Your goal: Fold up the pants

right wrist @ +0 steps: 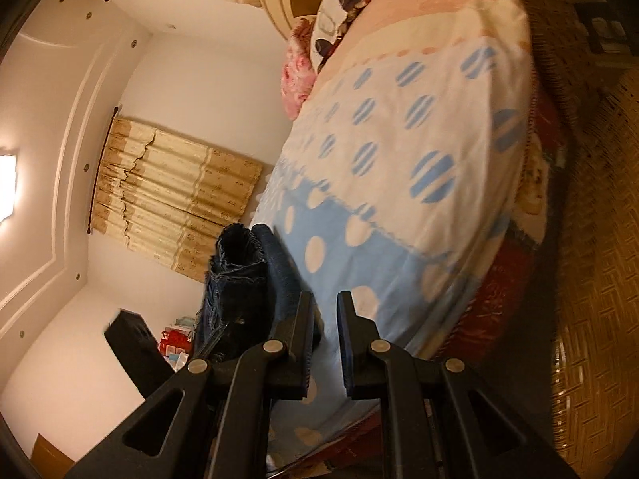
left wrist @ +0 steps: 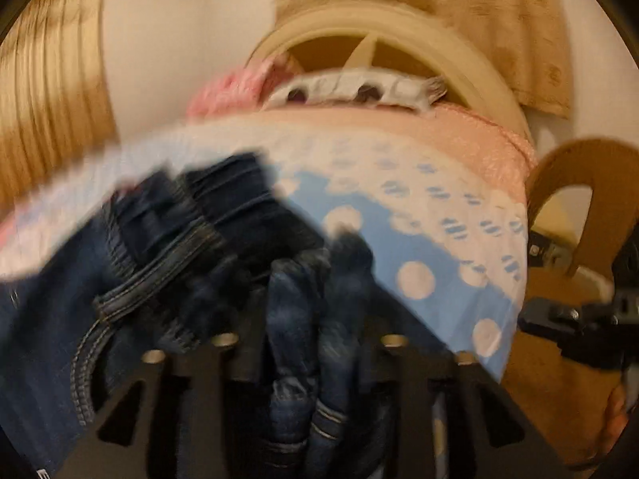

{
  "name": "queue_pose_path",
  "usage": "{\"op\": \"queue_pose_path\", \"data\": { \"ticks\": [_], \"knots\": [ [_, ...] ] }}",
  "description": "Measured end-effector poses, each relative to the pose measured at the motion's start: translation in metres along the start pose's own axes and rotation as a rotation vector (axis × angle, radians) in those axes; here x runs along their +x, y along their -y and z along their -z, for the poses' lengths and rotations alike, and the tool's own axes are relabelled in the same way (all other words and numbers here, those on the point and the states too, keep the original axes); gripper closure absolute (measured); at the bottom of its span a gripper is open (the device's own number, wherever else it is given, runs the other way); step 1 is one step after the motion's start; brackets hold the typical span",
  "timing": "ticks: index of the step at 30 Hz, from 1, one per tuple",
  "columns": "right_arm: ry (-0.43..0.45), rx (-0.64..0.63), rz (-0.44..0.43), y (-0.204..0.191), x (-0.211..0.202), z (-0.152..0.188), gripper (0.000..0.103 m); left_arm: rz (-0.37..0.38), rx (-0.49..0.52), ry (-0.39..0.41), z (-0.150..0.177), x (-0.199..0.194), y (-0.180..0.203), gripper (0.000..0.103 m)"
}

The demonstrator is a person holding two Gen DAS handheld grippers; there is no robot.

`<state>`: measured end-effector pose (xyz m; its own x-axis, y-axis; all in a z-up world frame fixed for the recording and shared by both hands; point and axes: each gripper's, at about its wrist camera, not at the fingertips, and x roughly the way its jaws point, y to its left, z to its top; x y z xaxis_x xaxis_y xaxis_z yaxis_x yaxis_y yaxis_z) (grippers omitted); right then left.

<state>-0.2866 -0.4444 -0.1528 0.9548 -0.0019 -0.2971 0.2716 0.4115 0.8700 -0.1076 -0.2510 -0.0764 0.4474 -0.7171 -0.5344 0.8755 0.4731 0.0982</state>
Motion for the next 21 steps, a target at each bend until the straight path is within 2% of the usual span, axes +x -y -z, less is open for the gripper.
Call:
{"op": "queue_pose_path", "data": {
  "ticks": [1,2,6,8,10,12,14,16,18,19,21],
  "knots": [
    [-0.001,0.001,0.006,0.002,0.000,-0.001,0.091,0.033,0.017,-0.007,-0.003,-0.002,0.005,0.031],
    [-0.001,0.008,0.012,0.006,0.000,-0.002,0.091,0.083,0.021,-0.013,-0.006,-0.007,0.009,0.027],
    [-0.003,0.022,0.011,0.006,-0.001,-0.003,0.091,0.194,-0.014,0.073,-0.019,-0.047,0.004,0.025],
    [-0.006,-0.036,0.005,-0.004,-0.003,-0.003,0.091,0.190,-0.064,0.100,-0.026,-0.066,-0.014,0.020],
    [-0.004,-0.144,-0.001,-0.026,-0.005,-0.004,0.091,0.141,-0.127,0.121,-0.029,-0.083,-0.041,0.011],
    [-0.004,-0.265,-0.015,-0.051,-0.005,-0.002,0.091,-0.006,-0.190,0.126,-0.025,-0.105,-0.074,0.007],
    [-0.025,-0.398,-0.032,-0.081,0.001,0.004,0.091,-0.125,-0.242,0.140,-0.017,-0.125,-0.102,0.006],
    [-0.056,-0.541,-0.034,-0.113,0.013,0.013,0.091,-0.203,-0.290,0.139,-0.006,-0.136,-0.125,0.006],
    [-0.101,-0.744,-0.026,-0.153,0.037,0.032,0.091,-0.281,-0.348,0.133,0.006,-0.141,-0.145,0.003],
    [-0.110,-0.834,0.000,-0.168,0.049,0.041,0.091,-0.318,-0.384,0.117,0.014,-0.141,-0.155,0.003],
    [-0.082,-0.958,0.105,-0.185,0.073,0.053,0.091,-0.333,-0.452,0.073,0.033,-0.137,-0.167,0.003]
  ]
}}
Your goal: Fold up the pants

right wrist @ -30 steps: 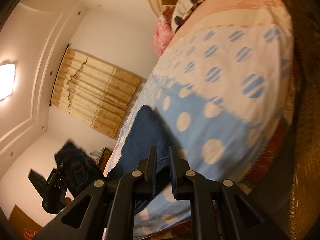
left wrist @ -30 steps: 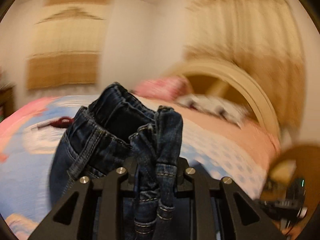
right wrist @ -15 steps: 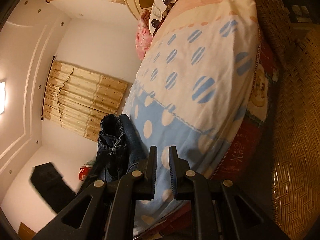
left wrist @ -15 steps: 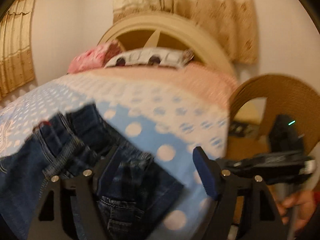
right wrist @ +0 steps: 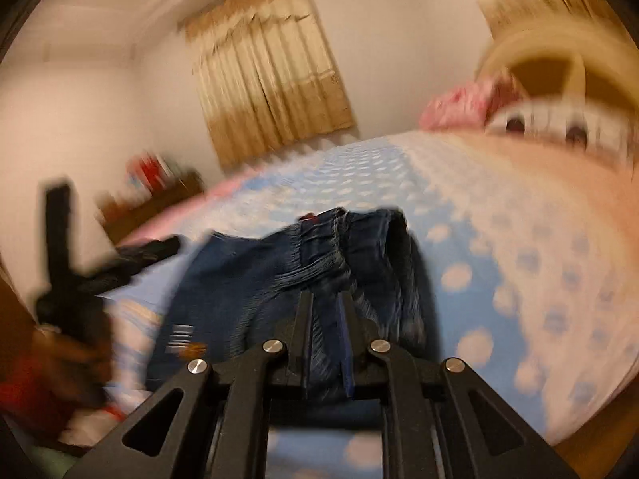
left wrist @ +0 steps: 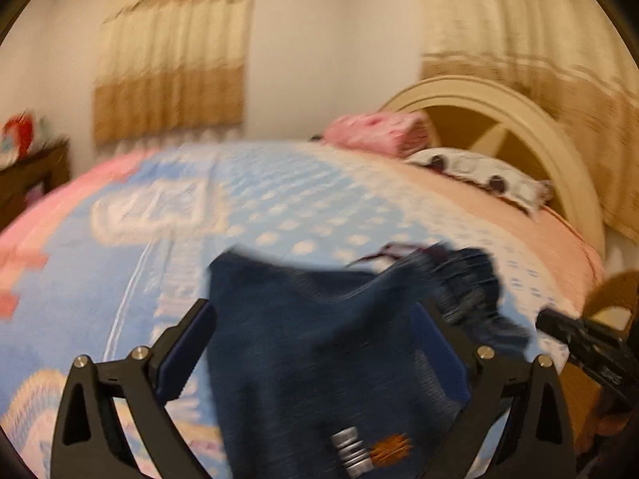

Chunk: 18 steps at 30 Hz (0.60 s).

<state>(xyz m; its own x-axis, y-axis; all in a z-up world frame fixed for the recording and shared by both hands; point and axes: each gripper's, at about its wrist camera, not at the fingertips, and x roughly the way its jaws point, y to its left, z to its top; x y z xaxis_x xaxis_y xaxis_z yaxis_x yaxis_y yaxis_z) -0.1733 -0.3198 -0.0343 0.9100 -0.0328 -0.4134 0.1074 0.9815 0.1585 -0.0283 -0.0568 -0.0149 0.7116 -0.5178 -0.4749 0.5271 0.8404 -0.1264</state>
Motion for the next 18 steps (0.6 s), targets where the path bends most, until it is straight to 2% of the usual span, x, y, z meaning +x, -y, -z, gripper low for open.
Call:
{"op": "queue_pose_path", "data": {
  "ticks": [3,6,10,12,16,18],
  "knots": [
    [-0.027,-0.021,0.065,0.001,0.026,-0.002,0.090,0.006,-0.042,-0.024,0.014,0.005,-0.013,0.003],
    [-0.131,-0.067,0.131,0.009,0.051,0.016,0.090,-0.009,-0.027,-0.068,0.028,0.023,-0.008,0.003],
    [-0.186,-0.075,0.168,0.012,0.044,0.040,0.090,-0.056,0.007,-0.152,0.045,0.045,0.001,0.003],
    [-0.200,-0.042,0.173,0.012,0.034,0.044,0.090,-0.036,-0.002,-0.181,0.047,0.050,0.001,0.003],
    [-0.209,-0.049,0.197,0.009,0.021,0.039,0.090,-0.025,-0.011,-0.129,0.027,0.033,-0.004,0.003],
    [-0.144,-0.036,0.206,0.007,0.011,0.023,0.090,-0.036,-0.011,-0.073,0.009,0.027,-0.008,0.002]
  ]
}}
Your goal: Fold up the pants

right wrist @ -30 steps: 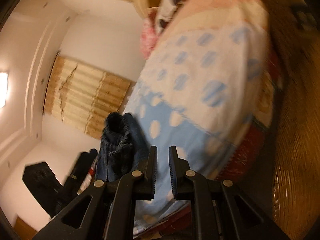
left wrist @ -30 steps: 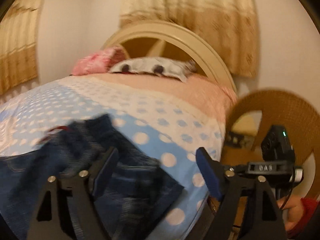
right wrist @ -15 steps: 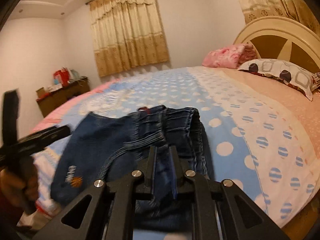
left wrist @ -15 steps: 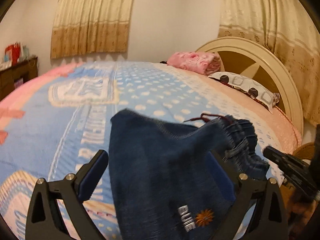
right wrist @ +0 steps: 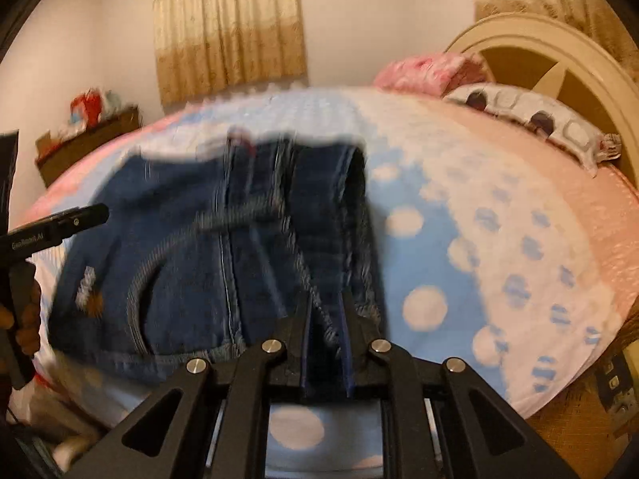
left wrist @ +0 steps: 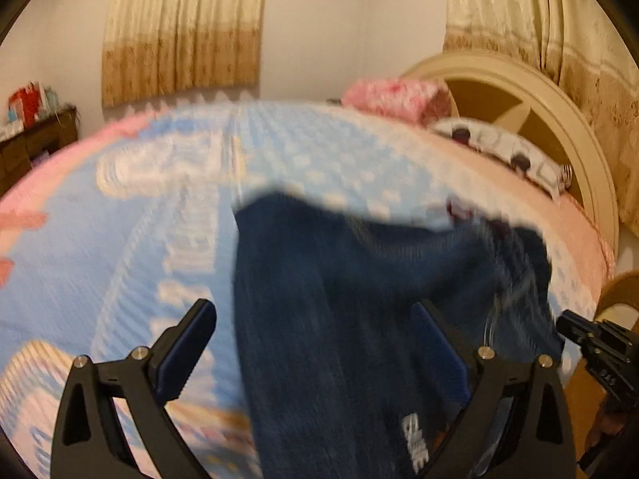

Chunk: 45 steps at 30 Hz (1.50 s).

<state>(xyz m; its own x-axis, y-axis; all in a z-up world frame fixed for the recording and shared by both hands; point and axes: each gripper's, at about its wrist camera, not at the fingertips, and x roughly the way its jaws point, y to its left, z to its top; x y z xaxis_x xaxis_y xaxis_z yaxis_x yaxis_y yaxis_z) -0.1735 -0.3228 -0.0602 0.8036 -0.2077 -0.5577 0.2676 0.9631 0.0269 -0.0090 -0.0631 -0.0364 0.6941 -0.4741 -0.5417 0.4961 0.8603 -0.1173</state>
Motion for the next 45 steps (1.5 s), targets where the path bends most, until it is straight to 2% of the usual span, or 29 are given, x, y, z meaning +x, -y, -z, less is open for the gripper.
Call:
{"op": "queue_pose_path", "data": {
  "ticks": [2,3,6,8,10,11,12,16,21,23,25,28,31,39,43,45],
  "knots": [
    [0.075,0.008,-0.028,-0.003,-0.006,-0.018,0.090,-0.010,-0.004,0.024,-0.017,0.004,-0.002,0.001],
    [0.090,0.000,-0.053,-0.008,-0.003,-0.031,0.090,-0.022,-0.008,0.013,-0.027,0.012,0.000,0.001],
    [0.067,-0.076,-0.101,-0.033,0.024,-0.058,0.090,-0.023,-0.008,-0.048,-0.042,0.041,0.002,0.001],
    [0.040,-0.146,-0.113,-0.048,0.046,-0.068,0.090,-0.058,-0.023,-0.102,-0.046,0.064,0.000,0.001],
    [-0.022,-0.181,-0.090,-0.053,0.076,-0.070,0.090,-0.112,-0.043,-0.171,-0.047,0.089,-0.009,0.001],
    [-0.046,-0.167,-0.100,-0.048,0.087,-0.069,0.089,-0.103,-0.075,-0.207,-0.046,0.099,-0.015,0.000],
    [-0.042,-0.153,-0.116,-0.044,0.091,-0.069,0.089,-0.089,-0.102,-0.241,-0.044,0.107,-0.019,0.000],
    [0.013,-0.092,-0.164,-0.030,0.091,-0.057,0.086,-0.067,-0.149,-0.294,-0.037,0.121,-0.026,0.000],
    [0.032,-0.068,-0.160,-0.032,0.086,-0.058,0.083,-0.075,-0.144,-0.281,-0.033,0.117,-0.024,0.000],
    [0.034,-0.015,-0.160,-0.030,0.081,-0.055,0.077,-0.074,-0.143,-0.274,-0.034,0.114,-0.023,0.000],
    [0.040,0.058,-0.172,-0.025,0.073,-0.054,0.063,-0.072,-0.141,-0.262,-0.035,0.111,-0.025,0.000],
    [0.087,0.129,-0.191,-0.020,0.050,-0.045,0.049,-0.085,-0.119,-0.238,-0.039,0.101,-0.022,0.000],
    [0.131,0.157,-0.180,-0.016,0.028,-0.036,0.049,-0.104,-0.093,-0.200,-0.041,0.085,-0.017,0.000],
    [0.130,0.178,-0.129,-0.008,0.015,-0.030,0.047,-0.132,0.003,-0.161,-0.024,0.054,-0.002,0.000],
    [0.116,0.276,-0.180,0.017,0.020,-0.025,0.036,-0.110,0.011,-0.172,-0.013,0.040,-0.006,0.000],
    [0.103,0.311,-0.233,0.033,0.026,-0.021,0.036,-0.118,-0.007,-0.162,-0.008,0.031,-0.014,0.000]
  ]
}}
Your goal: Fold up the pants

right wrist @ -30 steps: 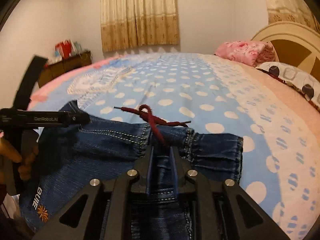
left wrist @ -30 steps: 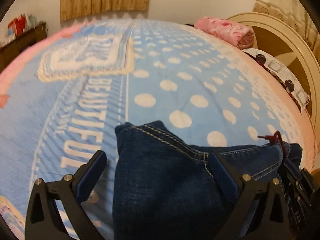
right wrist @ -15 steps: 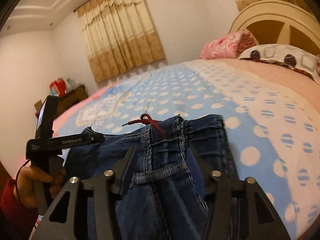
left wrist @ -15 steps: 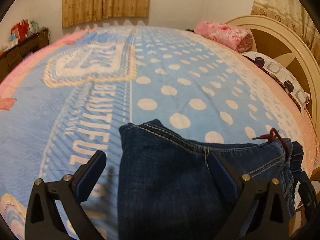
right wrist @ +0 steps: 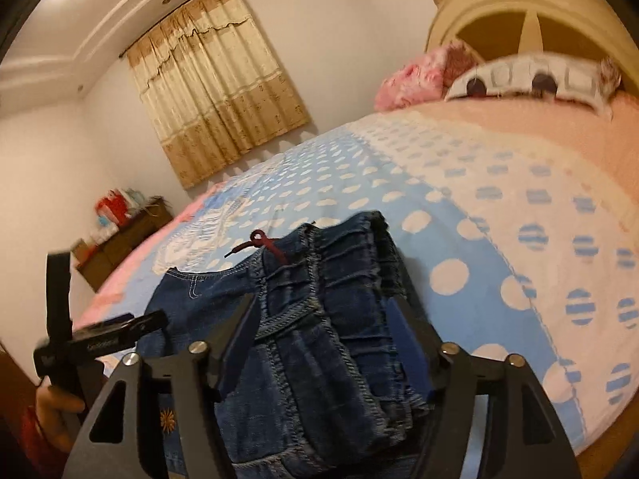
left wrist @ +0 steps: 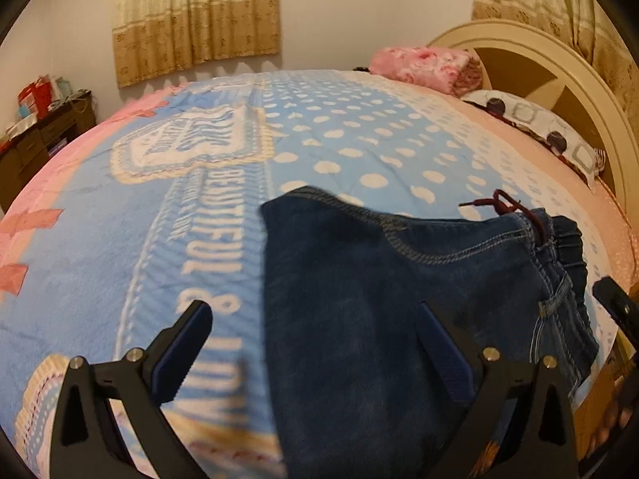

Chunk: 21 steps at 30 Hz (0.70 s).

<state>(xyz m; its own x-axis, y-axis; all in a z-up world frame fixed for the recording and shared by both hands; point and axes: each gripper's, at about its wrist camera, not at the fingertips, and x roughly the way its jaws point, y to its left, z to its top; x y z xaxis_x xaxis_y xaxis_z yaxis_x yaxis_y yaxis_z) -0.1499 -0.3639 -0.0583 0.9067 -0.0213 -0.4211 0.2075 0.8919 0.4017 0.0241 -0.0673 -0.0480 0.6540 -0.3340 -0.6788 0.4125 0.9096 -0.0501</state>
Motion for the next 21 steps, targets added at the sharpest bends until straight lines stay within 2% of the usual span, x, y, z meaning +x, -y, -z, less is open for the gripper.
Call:
{"op": "queue_pose_path", "data": {
  "ticks": [3,7,9,11,16,19,21],
  "knots": [
    [-0.031,0.092,-0.081,0.035,0.009,-0.002,0.035,-0.010,-0.037,-0.007,0.008,-0.005,-0.016,0.000],
    [-0.079,0.198,-0.110,0.079,0.028,-0.004,0.035,0.084,-0.122,-0.038,0.016,0.001,-0.032,0.000],
    [-0.058,0.228,-0.167,0.088,0.029,-0.003,0.035,0.126,-0.162,-0.074,0.019,0.010,-0.033,0.000],
    [-0.061,0.218,-0.174,0.086,0.031,-0.004,0.035,0.169,-0.187,-0.107,0.024,0.018,-0.031,0.000],
    [-0.122,0.183,-0.226,0.069,0.034,0.008,0.035,0.133,-0.118,-0.090,0.029,0.018,-0.014,0.000],
    [-0.141,0.112,-0.202,0.054,0.034,0.014,0.033,0.146,-0.125,-0.089,0.030,0.017,-0.013,0.000],
    [-0.159,0.099,-0.217,0.048,0.032,0.017,0.033,0.168,-0.128,-0.096,0.031,0.015,-0.011,0.000]
  ]
}}
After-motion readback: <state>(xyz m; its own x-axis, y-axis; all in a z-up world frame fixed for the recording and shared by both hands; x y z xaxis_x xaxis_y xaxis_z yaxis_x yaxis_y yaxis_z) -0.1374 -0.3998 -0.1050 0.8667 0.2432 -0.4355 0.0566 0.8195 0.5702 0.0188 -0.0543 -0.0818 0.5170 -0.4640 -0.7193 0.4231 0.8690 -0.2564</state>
